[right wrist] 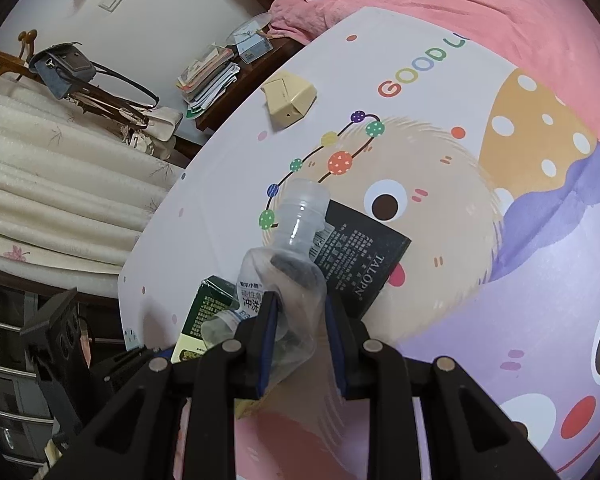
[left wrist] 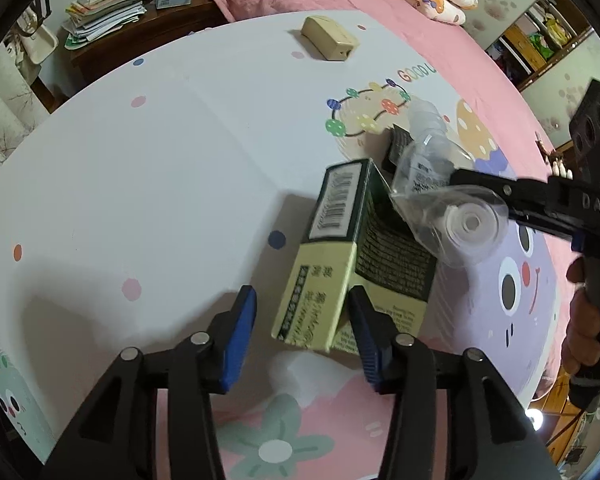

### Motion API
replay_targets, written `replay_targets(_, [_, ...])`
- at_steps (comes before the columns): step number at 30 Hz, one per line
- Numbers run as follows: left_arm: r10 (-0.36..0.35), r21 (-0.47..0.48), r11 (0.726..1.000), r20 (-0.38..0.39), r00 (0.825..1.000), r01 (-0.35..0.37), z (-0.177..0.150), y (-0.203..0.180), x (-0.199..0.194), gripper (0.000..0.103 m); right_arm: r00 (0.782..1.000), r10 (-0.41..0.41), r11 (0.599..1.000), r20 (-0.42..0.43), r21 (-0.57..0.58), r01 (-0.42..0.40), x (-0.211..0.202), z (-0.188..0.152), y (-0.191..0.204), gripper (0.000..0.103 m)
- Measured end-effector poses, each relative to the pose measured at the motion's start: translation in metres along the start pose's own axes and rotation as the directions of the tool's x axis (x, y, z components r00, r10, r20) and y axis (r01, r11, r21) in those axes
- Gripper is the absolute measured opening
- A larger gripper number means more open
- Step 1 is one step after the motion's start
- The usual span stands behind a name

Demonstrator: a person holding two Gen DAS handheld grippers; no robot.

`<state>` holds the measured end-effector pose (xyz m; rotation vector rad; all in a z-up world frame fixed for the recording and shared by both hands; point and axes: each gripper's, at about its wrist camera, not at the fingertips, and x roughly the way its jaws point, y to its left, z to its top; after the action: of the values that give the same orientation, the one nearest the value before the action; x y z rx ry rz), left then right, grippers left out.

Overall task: Collect trash
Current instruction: 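Grasp the green-and-yellow box with left tool while right tool grasps clear plastic bottle, then carry both items over the trash bin and open both tools to drop them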

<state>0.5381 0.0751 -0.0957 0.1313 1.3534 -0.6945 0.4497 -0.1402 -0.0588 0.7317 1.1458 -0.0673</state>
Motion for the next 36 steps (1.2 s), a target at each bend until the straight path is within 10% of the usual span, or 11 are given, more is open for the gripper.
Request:
replay_targets(10, [-0.054, -0.033, 0.998, 0.023, 0.998, 0.055, 0.002, -0.012, -0.006, 0.020, 1.000, 0.001, 1.000, 0.013, -0.026, -0.001, -0.003, -0.004, 0.004, 0.024])
replay_targets(25, [0.157, -0.093, 0.985, 0.137, 0.978, -0.145, -0.066, -0.061, -0.066, 0.019, 1.000, -0.005, 0.989, 0.008, -0.151, 0.007, -0.054, -0.061, 0.003, 0.024])
replay_targets(36, [0.250, -0.198, 0.958, 0.213, 0.945, -0.208, -0.169, -0.175, -0.094, 0.019, 0.999, 0.030, 0.958, -0.042, -0.284, -0.041, -0.134, -0.145, -0.052, 0.024])
